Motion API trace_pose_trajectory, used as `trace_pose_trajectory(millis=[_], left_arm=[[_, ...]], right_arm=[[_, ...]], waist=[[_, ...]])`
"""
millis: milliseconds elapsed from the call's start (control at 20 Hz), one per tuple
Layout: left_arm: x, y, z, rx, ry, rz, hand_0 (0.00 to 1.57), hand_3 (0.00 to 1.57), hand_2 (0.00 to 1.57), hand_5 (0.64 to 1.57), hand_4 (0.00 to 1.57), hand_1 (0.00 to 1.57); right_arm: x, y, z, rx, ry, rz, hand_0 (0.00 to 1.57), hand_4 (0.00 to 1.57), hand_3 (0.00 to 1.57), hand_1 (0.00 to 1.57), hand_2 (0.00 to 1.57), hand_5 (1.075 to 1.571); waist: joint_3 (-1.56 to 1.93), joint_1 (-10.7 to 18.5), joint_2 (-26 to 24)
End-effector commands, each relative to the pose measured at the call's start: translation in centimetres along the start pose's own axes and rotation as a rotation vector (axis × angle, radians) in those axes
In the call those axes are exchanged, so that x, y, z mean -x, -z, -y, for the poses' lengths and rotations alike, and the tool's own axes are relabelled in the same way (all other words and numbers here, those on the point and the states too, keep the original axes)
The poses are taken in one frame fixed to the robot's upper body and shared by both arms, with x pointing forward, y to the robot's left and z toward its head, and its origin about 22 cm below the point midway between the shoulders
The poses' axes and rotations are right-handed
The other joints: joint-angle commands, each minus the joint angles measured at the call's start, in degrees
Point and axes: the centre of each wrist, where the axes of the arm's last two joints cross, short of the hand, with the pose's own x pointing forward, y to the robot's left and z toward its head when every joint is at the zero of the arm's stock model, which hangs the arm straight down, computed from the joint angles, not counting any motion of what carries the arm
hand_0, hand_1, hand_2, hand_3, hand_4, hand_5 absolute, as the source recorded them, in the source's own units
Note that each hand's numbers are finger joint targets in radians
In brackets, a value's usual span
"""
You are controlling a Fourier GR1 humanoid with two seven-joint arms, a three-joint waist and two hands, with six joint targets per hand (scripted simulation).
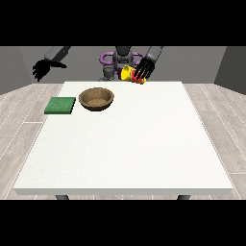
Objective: Pick the cup and pour the ball into the bowl, then pick the bowl and place it on the pad
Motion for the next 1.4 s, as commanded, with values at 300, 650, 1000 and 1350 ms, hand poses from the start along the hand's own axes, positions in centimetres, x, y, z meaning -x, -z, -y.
trace_pose_trajectory(millis=[300,650,1000,1350], left_arm=[[-6.7,0.6,0.8,0.002,0.243,0.082,0.58,1.54,1.57,1.571,0.88,0.58],[-9.7,1.4,0.4,-0.036,0.431,0.208,0.46,1.57,1.57,1.571,0.89,0.46],[-10.2,-2.5,3.0,0.040,0.580,0.287,0.00,1.57,1.57,1.556,0.88,0.00],[-11.9,-1.0,2.2,0.077,0.787,0.429,0.00,1.57,1.57,1.395,1.25,0.00]], right_arm=[[-0.4,1.8,-0.7,-0.042,-0.013,0.026,0.00,0.00,0.00,0.00,0.00,1.548],[-2.9,6.2,-3.7,-0.045,-0.038,0.053,0.00,0.00,0.27,0.00,0.00,1.530],[-2.5,7.7,-7.5,-0.094,0.011,0.066,0.00,0.00,0.22,0.00,0.00,1.527],[-3.7,7.9,-5.2,-0.076,0.025,0.098,0.00,0.00,0.16,0.00,0.00,1.516]], waist=[[-0.04,-2.2,2.0],[-0.05,-1.8,4.8],[-0.06,-4.3,5.5],[-0.03,-3.5,7.7]])
